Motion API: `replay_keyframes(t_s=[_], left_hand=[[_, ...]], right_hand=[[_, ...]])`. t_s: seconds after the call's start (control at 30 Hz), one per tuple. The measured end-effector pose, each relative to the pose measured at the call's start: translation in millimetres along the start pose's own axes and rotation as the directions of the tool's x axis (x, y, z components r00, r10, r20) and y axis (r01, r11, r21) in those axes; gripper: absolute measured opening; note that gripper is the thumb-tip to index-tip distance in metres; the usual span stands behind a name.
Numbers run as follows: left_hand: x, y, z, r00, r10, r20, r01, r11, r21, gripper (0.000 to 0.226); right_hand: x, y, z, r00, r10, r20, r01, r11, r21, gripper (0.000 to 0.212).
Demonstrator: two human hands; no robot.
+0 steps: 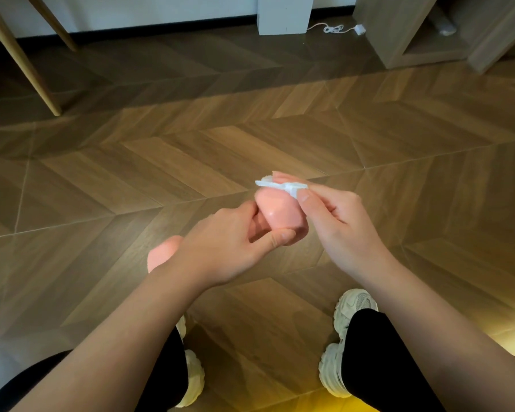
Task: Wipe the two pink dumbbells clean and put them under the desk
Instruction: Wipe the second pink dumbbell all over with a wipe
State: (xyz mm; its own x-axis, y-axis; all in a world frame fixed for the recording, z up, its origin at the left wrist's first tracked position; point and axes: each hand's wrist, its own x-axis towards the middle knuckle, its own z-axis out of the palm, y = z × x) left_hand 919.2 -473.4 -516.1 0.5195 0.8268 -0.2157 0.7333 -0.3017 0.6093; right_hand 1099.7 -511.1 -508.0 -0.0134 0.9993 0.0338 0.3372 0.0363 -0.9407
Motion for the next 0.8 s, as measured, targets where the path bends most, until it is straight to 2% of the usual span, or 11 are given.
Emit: replay_keyframes(t_s=[0.1, 0.17, 0.23, 0.27, 0.33, 0.4, 0.43, 0.57, 0.63, 0.7, 0.8], left_hand=[[2, 2, -2, 1.000, -0.007, 0.001, 0.007, 0.978, 0.207, 0.074], [1, 1, -5, 1.000, 0.016, -0.011, -0.012, 0.958, 0.286, 0.072], [1, -2, -6, 0.999, 0.044, -0.010, -0.038, 0.943, 0.330, 0.068], [1, -4, -6, 0.998, 0.063, -0.002, -0.058, 0.938, 0.343, 0.064], [0, -6, -4, 0.994, 0.102, 0.029, -0.105, 0.924, 0.369, 0.061], [0, -7, -2, 0.988, 0.137, 0.065, -0.151, 0.904, 0.400, 0.061], [0, -7, -1, 0.985, 0.149, 0.086, -0.171, 0.894, 0.414, 0.062], [3, -12, -1, 0.980, 0.174, 0.100, -0.200, 0.879, 0.432, 0.058], [5, -15, 0, 0.979, 0.197, 0.047, -0.197, 0.872, 0.448, 0.060], [7, -17, 1, 0.962, 0.269, -0.055, -0.210, 0.852, 0.480, 0.068], [8, -17, 1, 0.874, 0.411, -0.261, -0.285, 0.866, 0.411, 0.057]], right_hand=[[2, 9, 0, 0.992, 0.129, 0.016, -0.127, 0.990, -0.059, 0.045], [2, 11, 1, 0.974, 0.224, 0.034, -0.227, 0.970, 0.089, 0.046], [3, 7, 1, 0.945, 0.326, 0.029, -0.323, 0.911, 0.258, 0.034], [3, 6, 1, 0.933, 0.359, 0.041, -0.355, 0.890, 0.288, 0.026], [0, 3, 4, 0.902, 0.397, 0.168, -0.429, 0.863, 0.267, 0.019], [-5, 3, 7, 0.830, 0.459, 0.316, -0.534, 0.817, 0.218, 0.035], [-6, 4, 9, 0.799, 0.492, 0.344, -0.576, 0.791, 0.206, 0.040], [-4, 6, 16, 0.799, 0.547, 0.249, -0.601, 0.735, 0.313, 0.038], [-2, 5, 20, 0.796, 0.578, 0.181, -0.600, 0.715, 0.358, 0.035], [-1, 6, 23, 0.757, 0.638, 0.140, -0.633, 0.665, 0.396, 0.035], [0, 8, 21, 0.693, 0.711, 0.119, -0.669, 0.572, 0.475, 0.030]])
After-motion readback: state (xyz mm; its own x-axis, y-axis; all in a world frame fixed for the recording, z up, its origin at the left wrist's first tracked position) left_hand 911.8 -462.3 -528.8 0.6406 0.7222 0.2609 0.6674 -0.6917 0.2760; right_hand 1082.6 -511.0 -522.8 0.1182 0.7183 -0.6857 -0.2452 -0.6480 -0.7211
